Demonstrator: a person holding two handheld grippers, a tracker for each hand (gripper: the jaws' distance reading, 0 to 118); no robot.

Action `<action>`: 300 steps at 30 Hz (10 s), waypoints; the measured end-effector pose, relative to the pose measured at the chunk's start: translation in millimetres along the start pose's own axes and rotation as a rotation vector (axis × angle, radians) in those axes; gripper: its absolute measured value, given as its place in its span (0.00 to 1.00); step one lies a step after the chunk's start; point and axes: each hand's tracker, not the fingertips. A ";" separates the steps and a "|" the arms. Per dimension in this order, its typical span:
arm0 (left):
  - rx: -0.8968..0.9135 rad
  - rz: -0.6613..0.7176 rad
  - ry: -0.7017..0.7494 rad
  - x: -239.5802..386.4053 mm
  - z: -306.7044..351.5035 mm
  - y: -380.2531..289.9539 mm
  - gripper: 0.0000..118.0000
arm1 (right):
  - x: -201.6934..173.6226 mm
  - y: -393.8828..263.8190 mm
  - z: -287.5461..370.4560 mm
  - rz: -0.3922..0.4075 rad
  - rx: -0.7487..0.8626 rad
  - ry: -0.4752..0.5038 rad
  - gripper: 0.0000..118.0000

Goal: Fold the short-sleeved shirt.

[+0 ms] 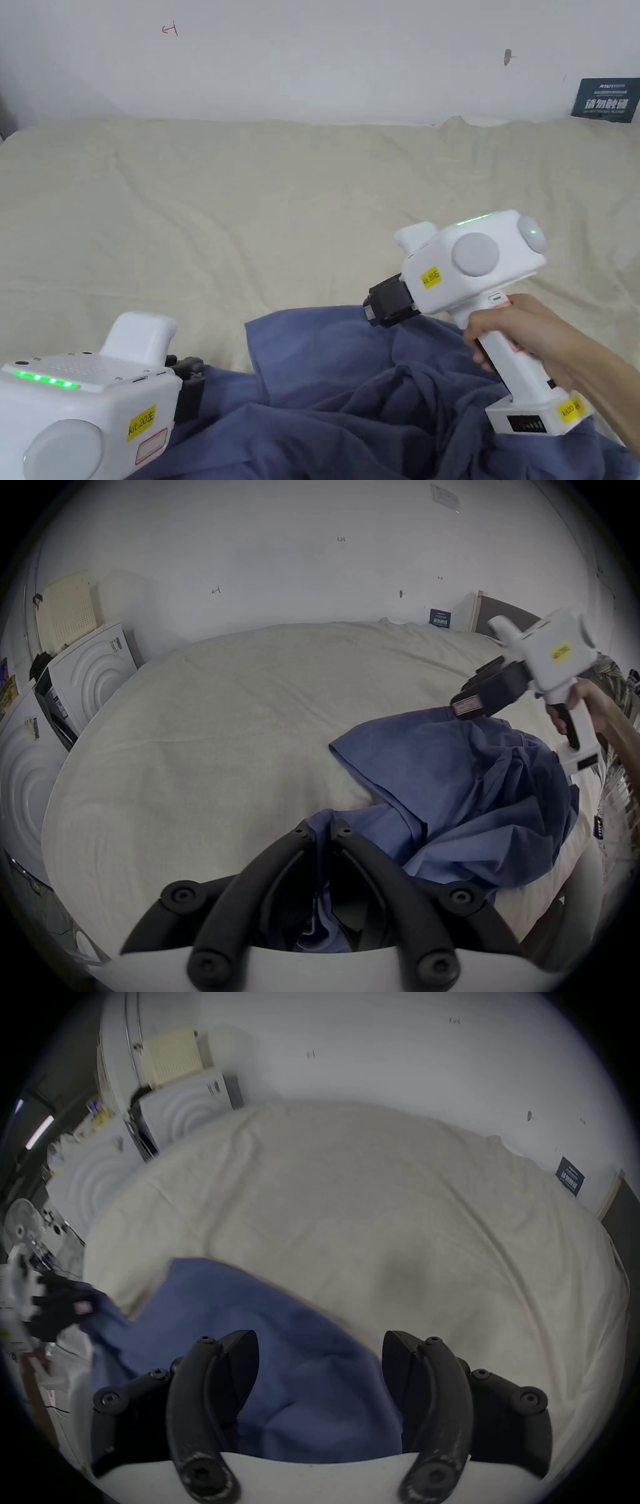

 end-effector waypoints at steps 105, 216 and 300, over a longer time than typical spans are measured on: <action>0.110 0.110 0.143 -32.5 -153.0 281.3 0.06 | 276.6 108.3 181.6 -0.563 0.356 -0.101 0.04; -0.178 0.111 0.126 -29.6 67.0 -113.1 0.02 | -44.5 -328.8 225.9 -0.420 0.349 -0.044 0.17; -0.015 0.191 0.052 -38.0 45.2 -53.8 0.00 | -1.1 -283.2 207.6 -0.463 0.378 -0.137 0.00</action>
